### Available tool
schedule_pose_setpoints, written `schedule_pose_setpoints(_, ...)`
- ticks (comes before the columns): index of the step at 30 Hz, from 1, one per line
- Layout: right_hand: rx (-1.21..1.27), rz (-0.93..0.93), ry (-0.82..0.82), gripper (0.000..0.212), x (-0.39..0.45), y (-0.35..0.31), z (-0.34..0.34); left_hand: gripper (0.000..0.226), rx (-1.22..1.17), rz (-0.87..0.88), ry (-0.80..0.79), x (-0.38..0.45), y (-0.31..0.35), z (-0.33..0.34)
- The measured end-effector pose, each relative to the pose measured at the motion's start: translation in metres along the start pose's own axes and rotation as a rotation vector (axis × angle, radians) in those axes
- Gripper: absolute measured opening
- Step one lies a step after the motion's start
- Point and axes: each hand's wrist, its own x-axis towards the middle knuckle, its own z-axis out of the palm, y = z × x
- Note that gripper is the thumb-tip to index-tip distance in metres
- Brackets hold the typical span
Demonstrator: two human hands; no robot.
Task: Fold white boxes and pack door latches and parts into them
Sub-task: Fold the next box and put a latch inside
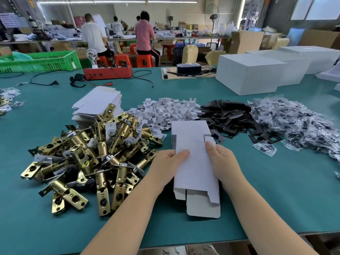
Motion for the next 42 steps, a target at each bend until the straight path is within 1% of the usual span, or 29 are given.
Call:
schedule_pose_setpoints(3, -0.005, -0.034, 0.021, 0.042, 0.001, 0.0, 0.0, 0.032, 0.026, -0.011, 0.026, -0.001, 0.002, 0.002)
schedule_pose_setpoints(6, -0.104, -0.105, 0.083, 0.041, -0.001, 0.001, 0.002, 0.046, 0.072, 0.02, 0.039, -0.002, 0.003, 0.003)
schedule_pose_setpoints(8, -0.127, -0.133, 0.109, 0.041, -0.003, 0.001, 0.003, 0.051, 0.078, 0.044, 0.051, -0.002, 0.003, 0.002)
schedule_pose_setpoints(11, -0.121, -0.143, 0.135, 0.043, -0.004, 0.002, 0.004, 0.051, 0.063, 0.082, 0.09, -0.001, 0.003, 0.001)
schedule_pose_setpoints(13, -0.152, -0.159, 0.118, 0.042, -0.004, 0.004, 0.005, 0.052, 0.013, 0.093, 0.163, 0.001, 0.003, -0.002)
schedule_pose_setpoints(15, -0.25, -0.188, 0.065, 0.042, -0.004, 0.006, 0.006, 0.047, -0.065, 0.089, 0.266, 0.004, 0.001, -0.006)
schedule_pose_setpoints(17, -0.339, -0.216, 0.02, 0.043, -0.005, 0.006, 0.008, 0.042, -0.118, 0.089, 0.322, 0.006, 0.001, -0.009)
schedule_pose_setpoints(19, -0.344, -0.233, 0.042, 0.044, -0.006, 0.005, 0.009, 0.039, -0.153, 0.073, 0.297, 0.006, 0.002, -0.01)
schedule_pose_setpoints(21, -0.313, -0.236, 0.111, 0.045, -0.004, 0.003, 0.007, 0.042, -0.16, 0.001, 0.208, 0.006, 0.004, -0.009)
schedule_pose_setpoints(23, -0.269, -0.206, 0.19, 0.045, -0.001, 0.003, 0.003, 0.038, -0.115, -0.073, 0.1, 0.004, 0.006, -0.006)
schedule_pose_setpoints(25, -0.211, -0.175, 0.231, 0.045, 0.001, 0.003, -0.001, 0.036, -0.029, -0.05, 0.013, 0.001, 0.005, -0.001)
schedule_pose_setpoints(27, -0.191, -0.169, 0.238, 0.045, 0.001, 0.002, -0.002, 0.037, 0.029, 0.014, 0.0, -0.001, 0.004, 0.001)
schedule_pose_setpoints(29, -0.19, -0.183, 0.241, 0.045, 0.0, 0.002, -0.001, 0.039, 0.059, 0.062, 0.023, -0.001, 0.005, 0.001)
schedule_pose_setpoints(33, -0.159, -0.221, 0.273, 0.045, -0.003, 0.002, 0.001, 0.041, 0.026, 0.078, 0.026, -0.003, 0.006, -0.001)
schedule_pose_setpoints(35, -0.122, -0.219, 0.26, 0.044, -0.005, 0.002, 0.001, 0.041, -0.023, 0.075, 0.021, -0.003, 0.006, -0.002)
schedule_pose_setpoints(37, -0.106, -0.215, 0.225, 0.044, -0.006, 0.002, 0.002, 0.035, -0.081, 0.08, 0.02, -0.002, 0.007, -0.003)
schedule_pose_setpoints(39, -0.089, -0.205, 0.136, 0.046, -0.008, 0.002, 0.003, 0.028, -0.183, 0.132, 0.03, -0.001, 0.01, -0.003)
schedule_pose_setpoints(41, -0.053, -0.182, 0.011, 0.047, -0.011, 0.002, 0.006, 0.035, -0.245, 0.224, 0.071, -0.001, 0.012, -0.004)
schedule_pose_setpoints(42, -0.049, -0.199, -0.029, 0.044, -0.013, 0.002, 0.007, 0.038, -0.26, 0.259, 0.088, -0.002, 0.013, -0.005)
